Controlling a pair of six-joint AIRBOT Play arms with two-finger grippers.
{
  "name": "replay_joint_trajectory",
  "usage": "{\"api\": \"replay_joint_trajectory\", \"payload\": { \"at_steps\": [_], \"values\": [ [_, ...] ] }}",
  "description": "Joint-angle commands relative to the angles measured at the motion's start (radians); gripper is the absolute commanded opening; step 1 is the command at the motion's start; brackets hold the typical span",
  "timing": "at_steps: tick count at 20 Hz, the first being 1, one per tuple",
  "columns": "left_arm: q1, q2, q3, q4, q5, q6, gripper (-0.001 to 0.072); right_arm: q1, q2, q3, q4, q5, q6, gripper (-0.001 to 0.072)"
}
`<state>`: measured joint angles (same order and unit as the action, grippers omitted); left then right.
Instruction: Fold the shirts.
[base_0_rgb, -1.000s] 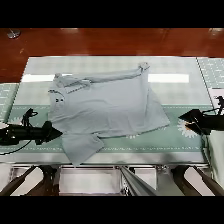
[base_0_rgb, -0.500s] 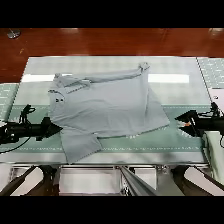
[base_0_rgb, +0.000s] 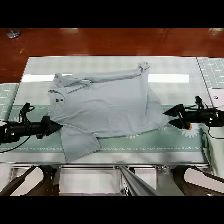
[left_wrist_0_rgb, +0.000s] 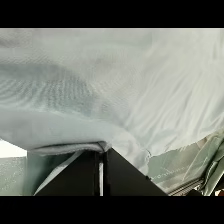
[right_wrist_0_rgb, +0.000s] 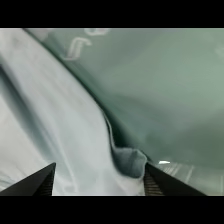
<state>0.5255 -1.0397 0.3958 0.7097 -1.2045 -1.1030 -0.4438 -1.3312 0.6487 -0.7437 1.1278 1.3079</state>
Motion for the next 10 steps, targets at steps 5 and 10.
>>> {"api": "replay_joint_trajectory", "payload": {
  "at_steps": [5, 10],
  "values": [
    [0.006, 0.000, 0.010, -0.174, -0.049, 0.109, 0.0022, 0.218, -0.052, 0.119, -0.087, 0.012, 0.041, 0.0025],
    [0.014, 0.031, 0.237, -0.420, -0.097, 0.124, 0.0020, 0.199, 0.042, 0.407, -0.093, 0.030, 0.015, 0.0025]
  ]
}}
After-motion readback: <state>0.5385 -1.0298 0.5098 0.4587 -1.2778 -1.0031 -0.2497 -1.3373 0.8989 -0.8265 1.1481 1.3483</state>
